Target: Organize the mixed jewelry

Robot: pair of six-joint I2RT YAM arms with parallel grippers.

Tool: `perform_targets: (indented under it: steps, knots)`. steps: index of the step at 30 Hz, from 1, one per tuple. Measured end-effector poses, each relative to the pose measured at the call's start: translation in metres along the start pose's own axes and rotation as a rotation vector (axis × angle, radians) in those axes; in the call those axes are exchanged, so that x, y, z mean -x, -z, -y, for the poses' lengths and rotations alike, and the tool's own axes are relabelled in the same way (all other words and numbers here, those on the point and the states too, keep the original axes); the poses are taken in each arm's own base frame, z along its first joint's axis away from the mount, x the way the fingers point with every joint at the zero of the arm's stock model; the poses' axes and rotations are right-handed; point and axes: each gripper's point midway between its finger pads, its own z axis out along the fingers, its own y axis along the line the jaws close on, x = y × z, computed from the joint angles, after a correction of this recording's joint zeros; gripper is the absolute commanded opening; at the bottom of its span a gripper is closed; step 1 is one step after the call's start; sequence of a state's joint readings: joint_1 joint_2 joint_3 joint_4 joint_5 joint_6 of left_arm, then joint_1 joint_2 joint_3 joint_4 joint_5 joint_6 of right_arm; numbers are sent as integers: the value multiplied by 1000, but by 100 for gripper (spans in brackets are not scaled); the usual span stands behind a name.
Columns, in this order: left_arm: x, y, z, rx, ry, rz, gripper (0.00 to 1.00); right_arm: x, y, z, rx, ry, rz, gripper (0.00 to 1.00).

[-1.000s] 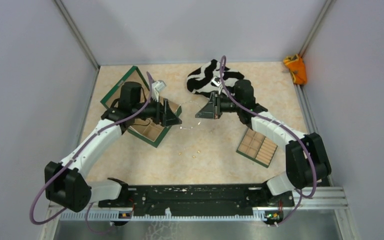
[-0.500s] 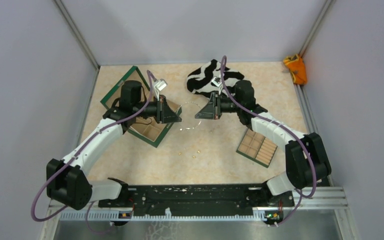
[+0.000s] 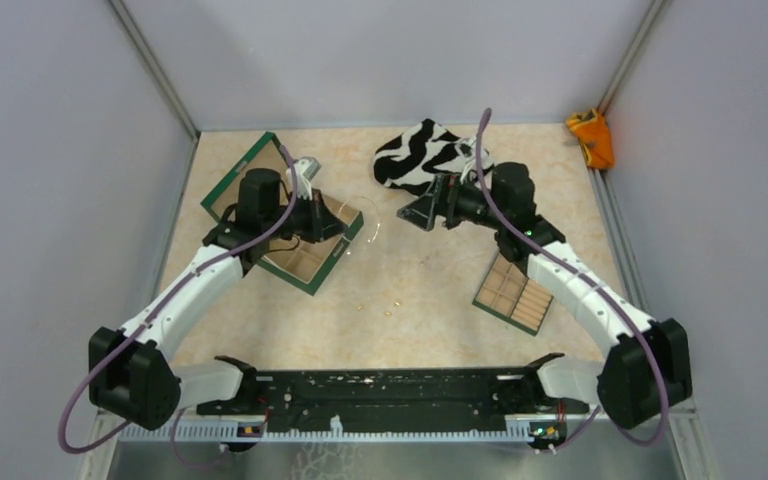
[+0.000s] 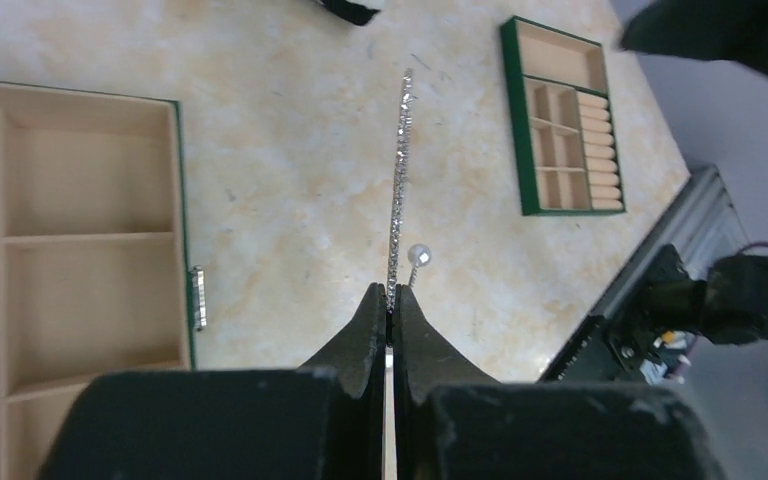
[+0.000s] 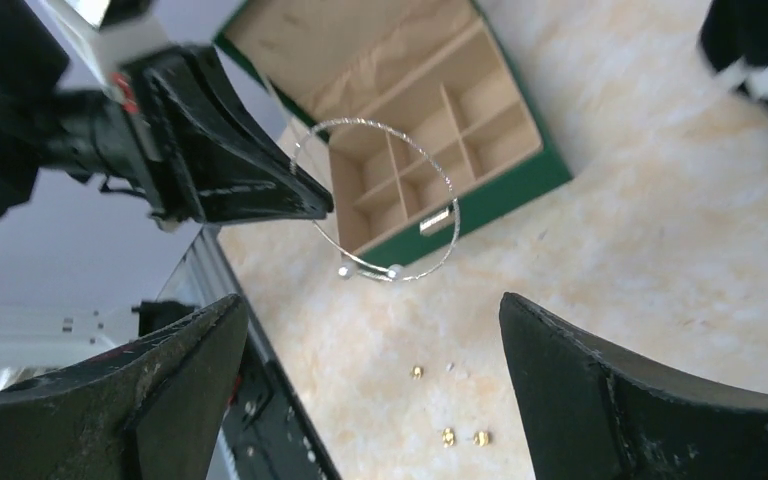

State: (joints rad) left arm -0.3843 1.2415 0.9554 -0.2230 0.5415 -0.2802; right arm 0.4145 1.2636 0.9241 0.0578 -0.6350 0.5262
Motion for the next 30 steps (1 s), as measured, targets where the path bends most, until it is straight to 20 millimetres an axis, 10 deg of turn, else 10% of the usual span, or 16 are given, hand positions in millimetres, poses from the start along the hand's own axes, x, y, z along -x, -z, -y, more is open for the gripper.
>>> perform_targets:
  steps: [9, 30]
  knots:
    - [26, 19, -49, 247, 3, 131, 0, 51, 31, -19, -83, 85, 229, 93]
    - [64, 91, -171, 619, 97, 277, 0, 31, 22, 8, -159, 50, 153, 94]
